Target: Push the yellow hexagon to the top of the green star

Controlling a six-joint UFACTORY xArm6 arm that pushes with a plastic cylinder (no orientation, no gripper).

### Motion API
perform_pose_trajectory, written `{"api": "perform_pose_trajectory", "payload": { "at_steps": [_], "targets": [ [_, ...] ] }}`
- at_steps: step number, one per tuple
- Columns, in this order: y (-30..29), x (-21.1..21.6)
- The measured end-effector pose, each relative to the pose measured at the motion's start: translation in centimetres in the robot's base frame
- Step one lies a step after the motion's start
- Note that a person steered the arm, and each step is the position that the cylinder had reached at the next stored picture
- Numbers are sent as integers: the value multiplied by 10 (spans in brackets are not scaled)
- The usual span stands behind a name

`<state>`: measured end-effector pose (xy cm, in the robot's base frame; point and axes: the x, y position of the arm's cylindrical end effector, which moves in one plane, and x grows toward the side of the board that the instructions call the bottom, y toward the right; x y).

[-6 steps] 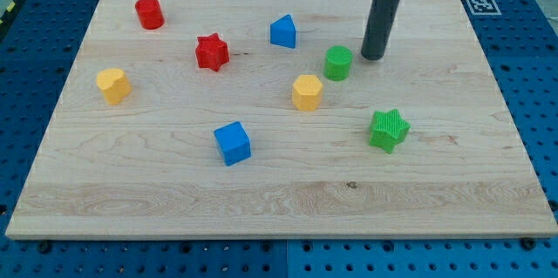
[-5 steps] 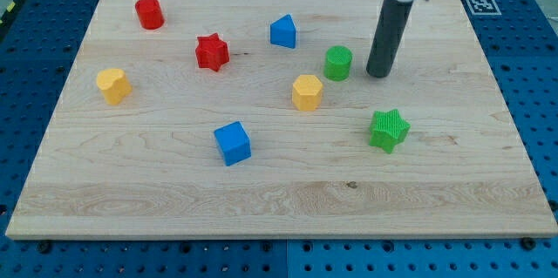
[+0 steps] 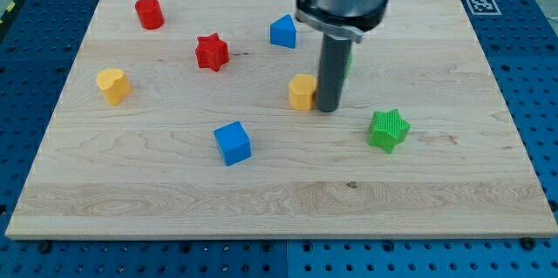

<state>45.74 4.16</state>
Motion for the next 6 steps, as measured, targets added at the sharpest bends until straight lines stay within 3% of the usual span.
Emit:
{"api": "perform_pose_trajectory", "payload": {
  "at_steps": [2, 3, 4, 6],
  "targets": [
    [-78, -2],
    [-119, -27],
    [-131, -43],
    [-96, -43]
  ]
}}
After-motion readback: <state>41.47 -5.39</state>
